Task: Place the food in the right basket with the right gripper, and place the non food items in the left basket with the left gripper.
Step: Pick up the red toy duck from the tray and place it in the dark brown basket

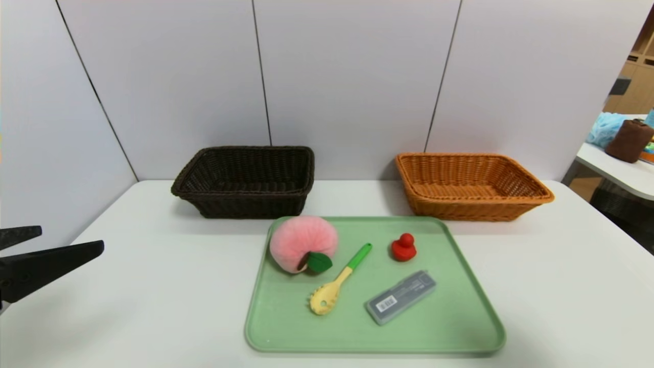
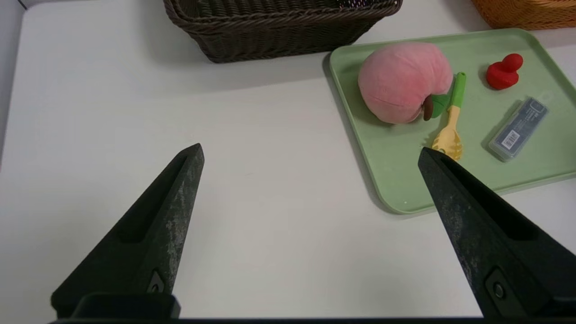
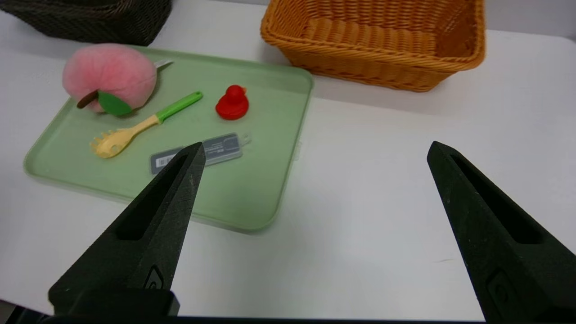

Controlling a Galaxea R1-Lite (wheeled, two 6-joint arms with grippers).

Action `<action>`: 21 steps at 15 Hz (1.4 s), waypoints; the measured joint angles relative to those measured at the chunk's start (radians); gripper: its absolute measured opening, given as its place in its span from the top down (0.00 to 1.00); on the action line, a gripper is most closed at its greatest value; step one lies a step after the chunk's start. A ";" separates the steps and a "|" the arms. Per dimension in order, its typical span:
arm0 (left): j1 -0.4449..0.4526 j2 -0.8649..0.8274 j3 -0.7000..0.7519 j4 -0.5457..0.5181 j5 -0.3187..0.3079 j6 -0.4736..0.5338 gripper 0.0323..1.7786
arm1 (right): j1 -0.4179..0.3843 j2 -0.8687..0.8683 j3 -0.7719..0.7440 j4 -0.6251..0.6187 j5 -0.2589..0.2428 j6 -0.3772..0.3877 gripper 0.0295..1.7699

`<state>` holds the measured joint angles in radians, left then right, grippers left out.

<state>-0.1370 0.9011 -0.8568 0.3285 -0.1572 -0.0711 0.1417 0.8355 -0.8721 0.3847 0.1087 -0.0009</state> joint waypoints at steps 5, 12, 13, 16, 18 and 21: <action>-0.046 0.037 0.032 0.002 0.003 -0.021 0.05 | 0.164 0.152 -0.008 -0.055 -0.029 0.108 0.04; -0.056 0.046 0.040 0.037 0.006 -0.058 0.05 | 0.285 0.349 -0.296 0.191 -0.064 0.308 0.04; -0.056 0.046 0.041 0.044 0.007 -0.071 0.05 | 0.306 0.385 -0.364 0.259 -0.079 0.348 0.04; -0.056 0.046 0.040 0.053 0.009 -0.080 0.05 | 0.355 0.508 -0.569 0.464 -0.108 0.483 0.04; -0.056 0.046 0.035 0.067 0.011 -0.081 0.05 | 0.376 0.593 -0.699 0.597 -0.110 0.577 0.04; -0.056 0.045 0.033 0.067 0.010 -0.080 0.05 | 0.402 0.725 -0.887 0.799 -0.097 0.701 0.04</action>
<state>-0.1932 0.9462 -0.8234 0.3957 -0.1472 -0.1511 0.5434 1.5606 -1.7587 1.1834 0.0119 0.7000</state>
